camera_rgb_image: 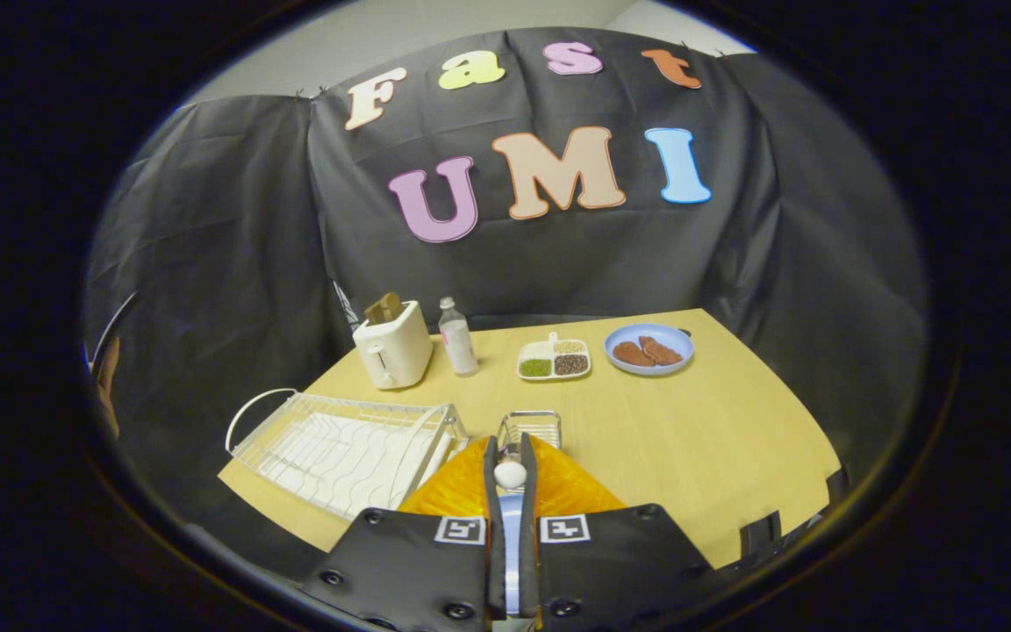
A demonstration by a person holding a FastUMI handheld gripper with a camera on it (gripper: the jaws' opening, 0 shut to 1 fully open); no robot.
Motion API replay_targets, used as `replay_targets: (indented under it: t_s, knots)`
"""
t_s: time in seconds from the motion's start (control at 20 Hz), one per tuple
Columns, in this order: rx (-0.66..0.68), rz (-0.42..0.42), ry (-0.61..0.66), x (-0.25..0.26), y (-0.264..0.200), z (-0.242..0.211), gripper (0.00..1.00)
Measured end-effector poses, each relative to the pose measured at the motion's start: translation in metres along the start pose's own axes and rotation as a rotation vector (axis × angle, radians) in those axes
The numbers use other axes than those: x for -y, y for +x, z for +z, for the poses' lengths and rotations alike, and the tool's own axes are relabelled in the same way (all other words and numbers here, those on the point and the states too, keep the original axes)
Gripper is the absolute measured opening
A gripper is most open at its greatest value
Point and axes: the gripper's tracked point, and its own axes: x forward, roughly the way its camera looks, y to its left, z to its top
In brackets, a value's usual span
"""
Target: Take the plate from the dish rack, then take the spoon from the basket and place it into the plate.
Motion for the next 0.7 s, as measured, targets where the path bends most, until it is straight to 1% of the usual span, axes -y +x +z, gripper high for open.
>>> replay_targets:
  t_s: [0.3,0.45,0.7]
  knots:
    - [-0.05,0.008,0.024,0.005,-0.017,-0.033,0.08]
    - [-0.077,0.003,0.039,0.009,-0.018,-0.05,0.08]
    - [-0.13,0.008,0.018,0.013,-0.013,-0.08,0.08]
